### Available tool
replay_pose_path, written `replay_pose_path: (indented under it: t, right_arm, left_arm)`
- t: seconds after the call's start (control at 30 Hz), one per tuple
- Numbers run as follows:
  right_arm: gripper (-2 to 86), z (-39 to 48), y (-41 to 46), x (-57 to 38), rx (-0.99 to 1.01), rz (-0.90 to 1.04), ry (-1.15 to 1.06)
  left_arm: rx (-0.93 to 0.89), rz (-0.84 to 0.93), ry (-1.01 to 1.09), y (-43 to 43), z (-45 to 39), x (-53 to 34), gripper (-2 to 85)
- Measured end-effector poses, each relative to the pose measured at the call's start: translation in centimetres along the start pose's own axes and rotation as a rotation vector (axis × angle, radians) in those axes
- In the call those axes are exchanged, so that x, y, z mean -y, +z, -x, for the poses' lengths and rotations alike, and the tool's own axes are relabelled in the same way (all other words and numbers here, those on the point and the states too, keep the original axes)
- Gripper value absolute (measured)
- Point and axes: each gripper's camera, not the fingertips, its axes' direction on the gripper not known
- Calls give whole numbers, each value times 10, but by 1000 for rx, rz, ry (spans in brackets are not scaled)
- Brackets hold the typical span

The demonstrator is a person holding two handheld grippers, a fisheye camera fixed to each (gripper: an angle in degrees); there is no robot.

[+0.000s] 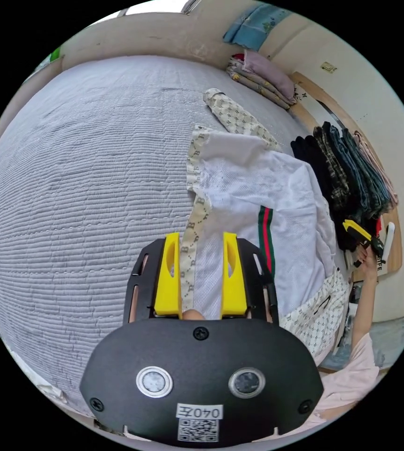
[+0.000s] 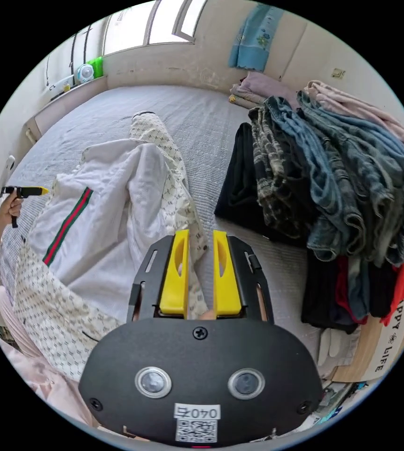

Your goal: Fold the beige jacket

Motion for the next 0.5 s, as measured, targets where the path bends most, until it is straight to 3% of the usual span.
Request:
replay_pose_path:
  t: [0.13, 0.17, 0.27, 0.4, 0.5]
  right_arm:
    - [140, 0, 39, 50, 134, 38, 56]
    - [131, 2, 46, 55, 123, 56, 61]
    - [15, 12, 84, 76, 26, 205, 67]
    - [-7, 42, 88, 93, -127, 216, -6]
    - [-9, 70, 73, 111, -265, 139, -97]
  left_arm:
    - [-23, 73, -17, 42, -23, 36, 91]
    - [56, 98, -14, 55, -32, 39, 74]
    - [267, 91, 100, 62, -67, 36, 8]
    - [364, 45, 194, 56, -87, 21, -6]
    - [547, -21, 164, 33, -73, 8, -8]
